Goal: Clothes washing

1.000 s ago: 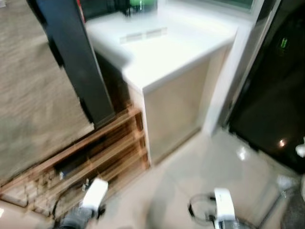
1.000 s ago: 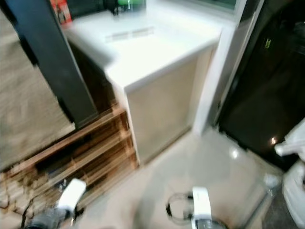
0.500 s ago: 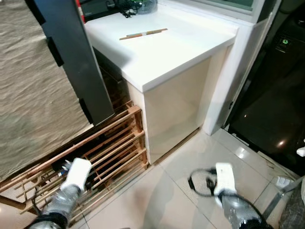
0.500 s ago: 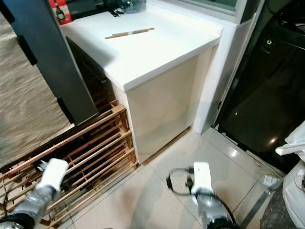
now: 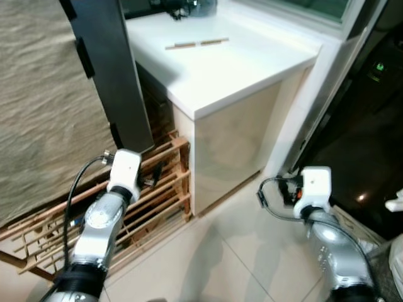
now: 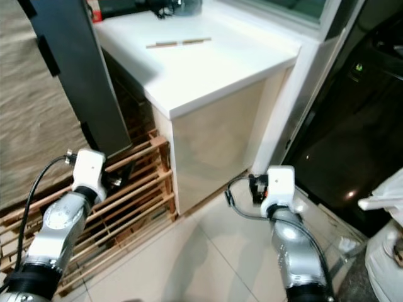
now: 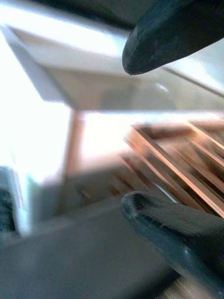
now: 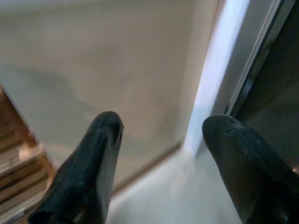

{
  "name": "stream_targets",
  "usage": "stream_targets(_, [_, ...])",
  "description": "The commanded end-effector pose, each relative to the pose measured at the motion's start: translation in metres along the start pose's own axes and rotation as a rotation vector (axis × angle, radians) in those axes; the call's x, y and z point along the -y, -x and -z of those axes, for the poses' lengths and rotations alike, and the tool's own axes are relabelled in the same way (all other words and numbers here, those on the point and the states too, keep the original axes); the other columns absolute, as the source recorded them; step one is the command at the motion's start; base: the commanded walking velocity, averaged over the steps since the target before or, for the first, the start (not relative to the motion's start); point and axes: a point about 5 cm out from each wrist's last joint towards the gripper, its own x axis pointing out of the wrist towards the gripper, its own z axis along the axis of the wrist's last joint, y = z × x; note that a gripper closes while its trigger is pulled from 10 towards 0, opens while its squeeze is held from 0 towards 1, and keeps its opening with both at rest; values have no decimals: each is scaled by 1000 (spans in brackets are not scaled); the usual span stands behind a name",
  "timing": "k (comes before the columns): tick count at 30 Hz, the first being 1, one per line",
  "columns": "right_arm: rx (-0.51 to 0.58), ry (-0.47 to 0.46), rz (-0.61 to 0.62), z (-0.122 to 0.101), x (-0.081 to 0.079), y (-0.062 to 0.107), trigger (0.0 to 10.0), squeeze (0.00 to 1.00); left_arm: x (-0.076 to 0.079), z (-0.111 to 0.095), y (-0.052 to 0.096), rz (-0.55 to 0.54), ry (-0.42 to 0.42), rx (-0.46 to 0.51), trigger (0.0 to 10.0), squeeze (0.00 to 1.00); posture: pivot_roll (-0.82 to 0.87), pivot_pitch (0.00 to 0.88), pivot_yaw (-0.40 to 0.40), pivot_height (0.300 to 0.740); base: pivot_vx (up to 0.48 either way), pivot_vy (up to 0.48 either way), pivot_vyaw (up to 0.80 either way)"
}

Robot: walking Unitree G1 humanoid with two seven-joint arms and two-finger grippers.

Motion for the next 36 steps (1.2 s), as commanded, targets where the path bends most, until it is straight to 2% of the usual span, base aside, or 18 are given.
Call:
stream_targets(1, [19,-2,-10,-11,-2,-1,10000,1000,3,-7,-2,24,30,18,10000,0,-10,0,10,740,0,0,0])
stream_targets(3, [77,20,-23,-30,-8,-1,10000,1000,9,-18,-5,55,62,32,10000,0,-16,0,22,740,0,0,0])
stream_targets(7, [146,76,29,-51,-13,1,10000,1000,11,-33,-7,84,31,33,10000,0,-18,0,38,740,0,0,0])
stream_targets(8, [186,30,70,-58,-14,4,10000,0,10,-39,-8,79,2,36,10000,0,-18,0,43,740,0,0,0])
stream_targets(11, [173,-58,59,-60,-17,7,10000,0,9,-44,-7,72,-10,17,10000,0,-17,0,45,740,0,0,0])
stream_targets(13, [149,-45,5,-58,-20,10,10000,0,11,-47,-5,88,-49,18,10000,0,-14,0,41,740,0,0,0])
stream_targets(14, [124,-31,-9,-55,-22,12,10000,0,12,-51,-4,71,-107,44,10000,0,-14,0,41,740,0,0,0])
stream_targets(15, [122,-25,-12,-54,-23,13,10000,0,13,-53,-4,65,-106,56,10000,0,-14,0,41,740,0,0,0])
stream_targets(16, [72,-36,1,-49,-25,14,10000,0,16,-52,-2,64,-21,60,10000,0,2,0,26,740,0,0,-550])
stream_targets(18, [69,-57,12,-48,-26,15,10000,0,17,-51,-1,53,-11,58,10000,0,2,0,26,740,0,0,-550])
stream_targets(19, [81,-97,21,-48,-27,17,10000,0,19,-50,0,27,-39,65,10000,0,1,0,26,740,0,0,-769])
stream_targets(23, [58,-61,13,-45,-30,21,10000,0,23,-38,6,35,31,-27,10000,0,-11,0,43,740,0,0,-780])
stream_targets(26, [43,-57,26,-42,-29,24,10000,0,26,-37,9,66,15,-27,10000,0,-12,0,44,740,0,0,-794])
stream_targets(28, [28,-54,55,-38,-28,26,10000,0,29,-40,11,93,-29,-9,10000,0,-12,0,44,740,0,0,-800])
stream_targets(32, [6,-55,78,-31,-28,27,10000,0,29,-43,8,88,-44,1,10000,0,-1,0,44,740,0,0,-791])
stream_targets(33, [1,-63,79,-30,-28,28,10000,137,28,-45,7,80,-54,2,10000,0,-1,0,46,740,0,0,-800])
stream_targets(34, [-2,-75,84,-29,-29,28,10000,1000,27,-46,6,75,-66,-2,10000,0,-1,0,46,740,0,0,-788])
stream_targets(36, [-2,-81,87,-29,-29,28,10000,1000,27,-46,6,75,-64,-4,10000,0,-1,0,46,740,0,0,-788])
